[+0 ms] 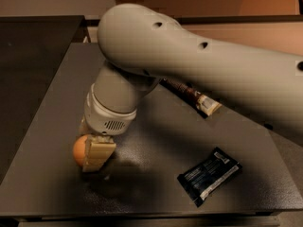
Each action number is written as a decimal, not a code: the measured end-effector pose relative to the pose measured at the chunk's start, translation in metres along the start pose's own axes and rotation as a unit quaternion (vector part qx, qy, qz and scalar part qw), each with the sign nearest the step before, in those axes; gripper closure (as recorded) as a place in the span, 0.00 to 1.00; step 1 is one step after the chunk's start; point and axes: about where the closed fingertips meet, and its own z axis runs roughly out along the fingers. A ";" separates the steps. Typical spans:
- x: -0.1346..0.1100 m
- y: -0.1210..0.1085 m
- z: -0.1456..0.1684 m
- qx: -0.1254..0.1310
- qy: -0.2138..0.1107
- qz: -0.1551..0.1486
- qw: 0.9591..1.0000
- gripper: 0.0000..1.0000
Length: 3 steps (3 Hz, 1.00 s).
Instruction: Pick orange
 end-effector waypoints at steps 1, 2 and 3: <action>-0.001 -0.003 -0.006 0.002 -0.001 0.008 1.000 0.64; -0.004 -0.009 -0.023 0.006 -0.002 0.013 1.000 0.87; -0.014 -0.015 -0.057 0.012 -0.008 0.004 1.000 1.00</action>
Offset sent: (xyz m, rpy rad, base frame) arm 0.0228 -0.0121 0.0456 0.0114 0.0110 -0.0461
